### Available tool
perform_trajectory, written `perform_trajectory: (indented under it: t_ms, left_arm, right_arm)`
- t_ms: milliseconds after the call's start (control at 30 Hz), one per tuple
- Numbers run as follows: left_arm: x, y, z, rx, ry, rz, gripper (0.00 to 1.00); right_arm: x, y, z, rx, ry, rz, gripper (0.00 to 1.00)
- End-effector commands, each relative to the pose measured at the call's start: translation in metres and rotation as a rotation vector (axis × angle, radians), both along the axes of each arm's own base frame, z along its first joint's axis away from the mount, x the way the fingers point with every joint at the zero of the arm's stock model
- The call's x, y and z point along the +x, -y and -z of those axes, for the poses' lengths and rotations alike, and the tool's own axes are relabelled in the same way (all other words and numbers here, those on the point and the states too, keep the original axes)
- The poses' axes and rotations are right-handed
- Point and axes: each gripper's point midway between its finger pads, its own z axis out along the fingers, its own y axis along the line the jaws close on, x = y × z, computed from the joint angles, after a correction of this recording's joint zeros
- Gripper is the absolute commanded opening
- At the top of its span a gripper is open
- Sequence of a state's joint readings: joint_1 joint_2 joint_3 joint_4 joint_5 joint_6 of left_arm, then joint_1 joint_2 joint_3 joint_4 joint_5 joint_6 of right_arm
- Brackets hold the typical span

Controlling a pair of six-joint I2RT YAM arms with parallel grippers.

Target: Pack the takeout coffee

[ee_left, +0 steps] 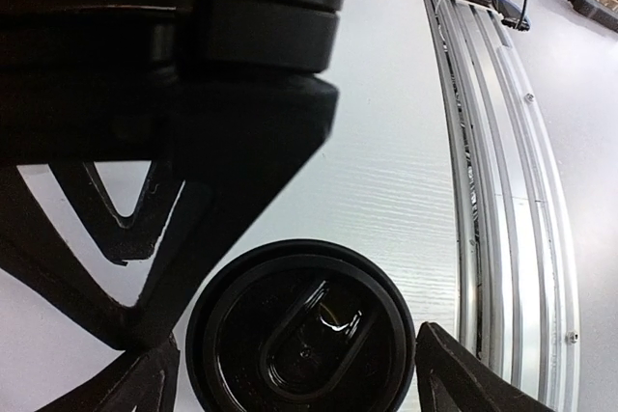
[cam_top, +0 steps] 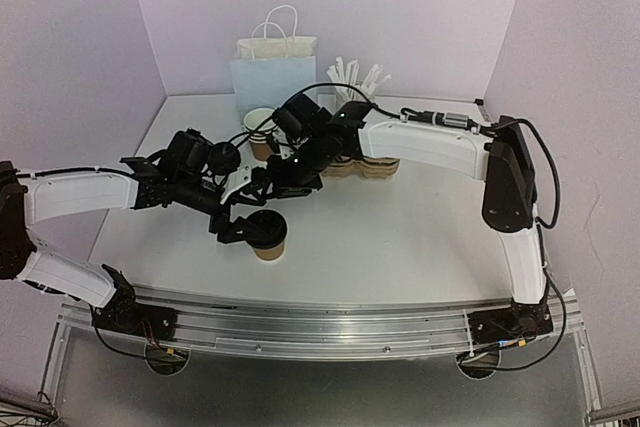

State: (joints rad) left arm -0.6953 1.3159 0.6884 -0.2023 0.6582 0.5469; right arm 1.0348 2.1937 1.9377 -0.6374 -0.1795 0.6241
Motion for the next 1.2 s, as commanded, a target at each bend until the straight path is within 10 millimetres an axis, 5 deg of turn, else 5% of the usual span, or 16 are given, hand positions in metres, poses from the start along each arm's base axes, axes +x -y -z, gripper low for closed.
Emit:
perform_trajectory:
  t_ms: [0, 200, 400, 533, 767, 1167]
  left_arm:
    - [0.002, 0.002, -0.023, -0.046, 0.075, 0.022, 0.84]
    - [-0.005, -0.024, -0.05, -0.025, 0.159, 0.065, 0.81]
    - [-0.028, -0.071, -0.025, 0.096, 0.137, 0.11, 0.62]
    - [-0.036, -0.079, -0.016, 0.115, 0.155, 0.108, 0.6]
    - [-0.007, -0.086, -0.006, 0.134, 0.177, -0.11, 0.62]
    - [-0.007, -0.092, 0.0, 0.126, 0.178, -0.177, 0.65]
  right_arm:
    - [0.003, -0.005, -0.016, 0.032, 0.052, -0.03, 0.33]
    - [0.004, 0.007, -0.034, 0.018, 0.129, -0.04, 0.5]
    - [-0.011, 0.006, -0.031, -0.067, 0.266, -0.082, 0.81]
    - [-0.027, -0.004, -0.019, -0.135, 0.302, -0.105, 0.83]
    - [-0.038, -0.019, -0.01, -0.269, 0.418, -0.087, 0.87]
    - [-0.055, -0.025, 0.011, -0.316, 0.399, -0.131, 0.84]
